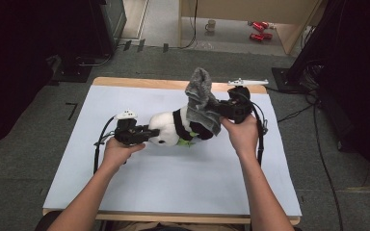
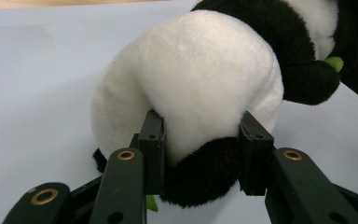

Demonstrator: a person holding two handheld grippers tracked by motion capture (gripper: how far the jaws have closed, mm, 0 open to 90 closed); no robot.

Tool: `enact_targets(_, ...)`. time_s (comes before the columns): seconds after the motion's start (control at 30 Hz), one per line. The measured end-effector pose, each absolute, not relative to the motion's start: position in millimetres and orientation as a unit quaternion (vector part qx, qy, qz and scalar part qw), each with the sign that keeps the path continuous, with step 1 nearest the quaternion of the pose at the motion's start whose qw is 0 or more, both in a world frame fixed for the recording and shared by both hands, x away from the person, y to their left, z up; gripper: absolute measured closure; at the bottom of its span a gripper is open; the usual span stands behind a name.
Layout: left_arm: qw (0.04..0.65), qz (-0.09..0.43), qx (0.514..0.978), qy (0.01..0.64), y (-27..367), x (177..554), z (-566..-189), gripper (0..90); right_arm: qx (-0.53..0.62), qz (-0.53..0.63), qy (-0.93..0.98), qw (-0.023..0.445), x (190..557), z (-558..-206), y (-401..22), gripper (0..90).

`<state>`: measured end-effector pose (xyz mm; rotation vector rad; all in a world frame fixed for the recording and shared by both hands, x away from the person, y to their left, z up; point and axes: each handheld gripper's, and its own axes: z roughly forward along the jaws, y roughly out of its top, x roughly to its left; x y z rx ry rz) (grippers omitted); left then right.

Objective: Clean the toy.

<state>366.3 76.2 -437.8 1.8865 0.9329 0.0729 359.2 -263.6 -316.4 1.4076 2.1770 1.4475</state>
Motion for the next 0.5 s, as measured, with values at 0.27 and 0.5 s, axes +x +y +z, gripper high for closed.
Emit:
enact_targets(0.27, 0.495, 0.034, 0.779, 0.383, 76, 366, -437, 59.9, 0.422, 0.485, 0.764, 0.056, 363, -315, -200, 80.7)
enact_targets(0.5, 0.497, 0.035, 0.776, 0.386, 77, 366, -437, 58.7, 0.411, 0.479, 0.776, 0.007, 370, -337, -153, 80.7)
